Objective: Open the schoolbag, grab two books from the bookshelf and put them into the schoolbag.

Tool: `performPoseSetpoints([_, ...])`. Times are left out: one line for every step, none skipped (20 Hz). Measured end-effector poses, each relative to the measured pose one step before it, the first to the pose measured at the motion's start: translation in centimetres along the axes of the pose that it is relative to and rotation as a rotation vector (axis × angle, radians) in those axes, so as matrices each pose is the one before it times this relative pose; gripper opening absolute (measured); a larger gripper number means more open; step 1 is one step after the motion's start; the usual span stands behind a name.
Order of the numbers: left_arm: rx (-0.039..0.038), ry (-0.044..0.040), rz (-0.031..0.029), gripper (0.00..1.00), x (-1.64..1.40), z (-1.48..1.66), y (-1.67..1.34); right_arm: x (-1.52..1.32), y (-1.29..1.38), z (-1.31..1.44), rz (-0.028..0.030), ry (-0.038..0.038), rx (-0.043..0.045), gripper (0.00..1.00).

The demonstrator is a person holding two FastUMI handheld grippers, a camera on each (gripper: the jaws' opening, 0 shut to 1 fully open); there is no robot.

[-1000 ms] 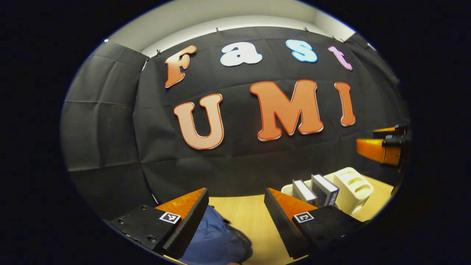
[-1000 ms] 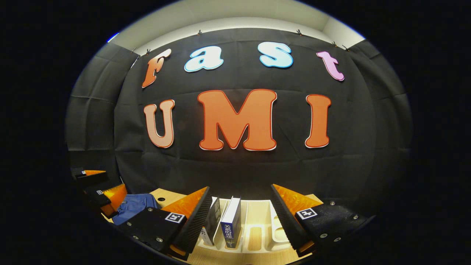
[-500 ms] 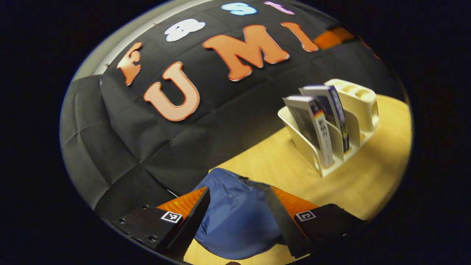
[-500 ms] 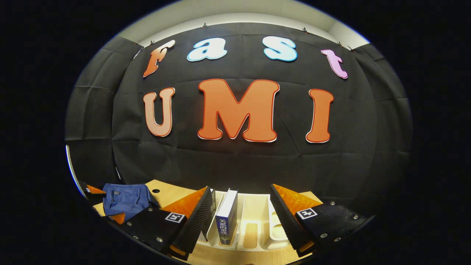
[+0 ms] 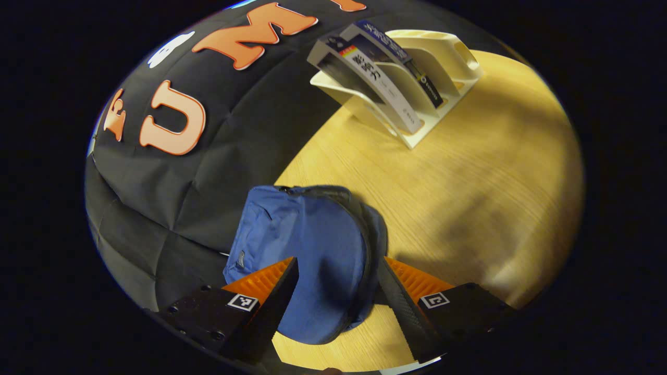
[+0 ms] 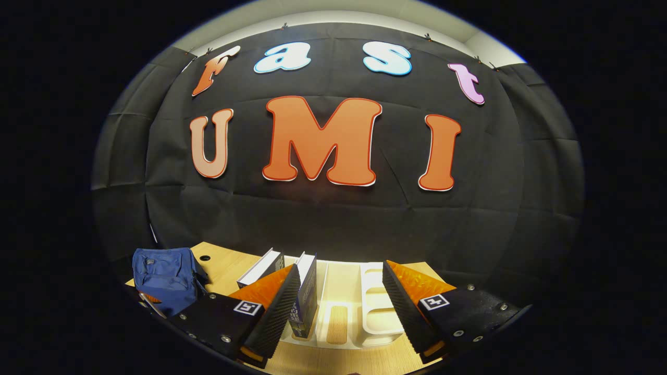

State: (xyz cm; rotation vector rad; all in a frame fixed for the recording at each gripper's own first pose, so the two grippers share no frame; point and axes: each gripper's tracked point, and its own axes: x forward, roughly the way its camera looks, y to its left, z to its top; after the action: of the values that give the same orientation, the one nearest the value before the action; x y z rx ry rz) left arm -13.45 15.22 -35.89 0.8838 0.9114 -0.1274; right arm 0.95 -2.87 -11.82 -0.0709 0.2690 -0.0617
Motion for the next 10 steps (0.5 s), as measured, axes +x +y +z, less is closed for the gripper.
performPoseSetpoints([0.00844, 0.03375, -0.00233, 0.97, 0.567, -0.630, 0.171, 0.057, -0.041, 0.049, -0.00169, 0.00133, 0.00051, 0.94])
performPoseSetpoints([0.00100, 0.01715, 0.00112, 0.97, 0.236, -0.467, 0.311, 0.178, -0.121, -0.042, -0.00037, 0.00057, 0.00067, 0.94])
performPoseSetpoints([-0.00540, 0.00653, -0.00072, 0.97, 0.268, -0.086, 0.288, 0.029, 0.012, -0.011, 0.00135, 0.00257, 0.00362, 0.94])
performPoseSetpoints([-0.00860, 0.00168, -0.00385, 0.95, 0.251, -0.320, -0.008, -0.040, -0.042, 0.044, -0.00060, -0.00139, 0.00568, 0.94])
performPoseSetpoints([-0.00711, 0.00609, -0.00881, 0.95, 0.169, -0.049, 0.072, 0.051, -0.053, 0.112, -0.00228, -0.00240, 0.00405, 0.94])
performPoseSetpoints([-0.00944, 0.01635, -0.01719, 0.99, 0.036, -0.201, 0.251, 0.098, 0.043, 0.109, -0.00103, -0.00117, 0.00281, 0.94])
performPoseSetpoints([-0.01363, 0.01390, -0.01674, 0.81, 0.074, -0.138, -0.096, 0.106, 0.100, 0.027, 0.00197, 0.00037, 0.00236, 0.94])
performPoseSetpoints([-0.00750, 0.00549, -0.01142, 0.63, -0.200, 0.089, -0.084, 0.083, 0.175, -0.033, 0.00878, 0.00202, 0.00513, 0.94])
performPoseSetpoints([0.00148, 0.01040, -0.00954, 0.67, -0.078, -0.175, -0.070, 0.048, 0.494, 0.033, 0.01568, 0.00574, 0.00775, 0.94])
performPoseSetpoints([0.00947, 0.01306, -0.01442, 0.42, -0.169, -0.081, 0.087, 0.027, 0.604, 0.060, 0.02248, 0.00546, 0.01197, 0.94])
